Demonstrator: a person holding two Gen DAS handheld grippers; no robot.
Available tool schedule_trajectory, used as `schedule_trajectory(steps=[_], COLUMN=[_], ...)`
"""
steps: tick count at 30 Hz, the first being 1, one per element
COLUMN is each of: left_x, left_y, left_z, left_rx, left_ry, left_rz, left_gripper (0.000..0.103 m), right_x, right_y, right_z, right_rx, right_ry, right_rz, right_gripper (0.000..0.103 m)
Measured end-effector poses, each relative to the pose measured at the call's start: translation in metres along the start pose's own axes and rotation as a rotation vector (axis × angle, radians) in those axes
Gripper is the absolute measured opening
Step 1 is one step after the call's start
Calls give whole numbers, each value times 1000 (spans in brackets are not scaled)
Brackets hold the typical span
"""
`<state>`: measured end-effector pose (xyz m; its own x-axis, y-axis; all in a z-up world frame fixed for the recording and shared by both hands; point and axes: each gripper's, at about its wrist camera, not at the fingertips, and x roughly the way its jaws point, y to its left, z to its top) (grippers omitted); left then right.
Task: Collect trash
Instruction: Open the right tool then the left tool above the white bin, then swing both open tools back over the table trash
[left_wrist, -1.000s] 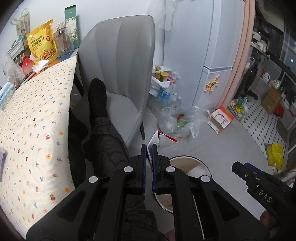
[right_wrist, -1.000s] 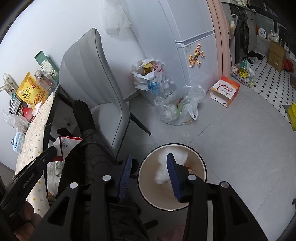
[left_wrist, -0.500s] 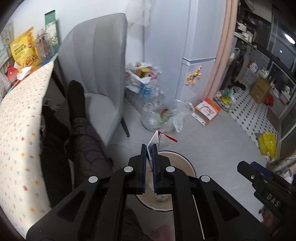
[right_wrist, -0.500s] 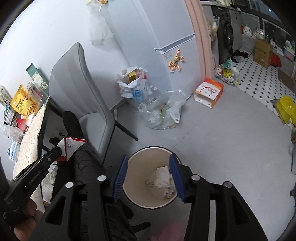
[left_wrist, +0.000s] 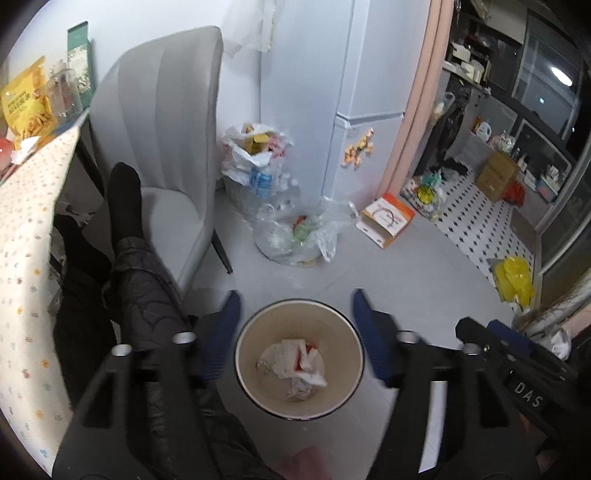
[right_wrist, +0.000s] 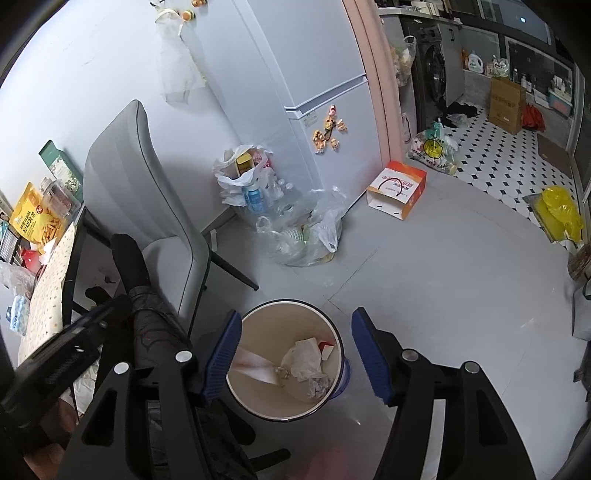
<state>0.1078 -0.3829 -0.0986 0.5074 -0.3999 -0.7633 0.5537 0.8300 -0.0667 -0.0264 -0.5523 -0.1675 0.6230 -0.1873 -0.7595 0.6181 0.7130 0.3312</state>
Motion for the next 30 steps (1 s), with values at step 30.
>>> schedule_trajectory(steps=[30], left_x=[-159], left_y=[212], left_z=[-24], left_rx=[-339], left_ry=[-224], left_rz=[337], left_gripper=[96], right_x=[-70], right_y=[207], right_z=[-29], right_rx=[-332], right_ry=[-64], right_rz=[234], right_gripper=[95])
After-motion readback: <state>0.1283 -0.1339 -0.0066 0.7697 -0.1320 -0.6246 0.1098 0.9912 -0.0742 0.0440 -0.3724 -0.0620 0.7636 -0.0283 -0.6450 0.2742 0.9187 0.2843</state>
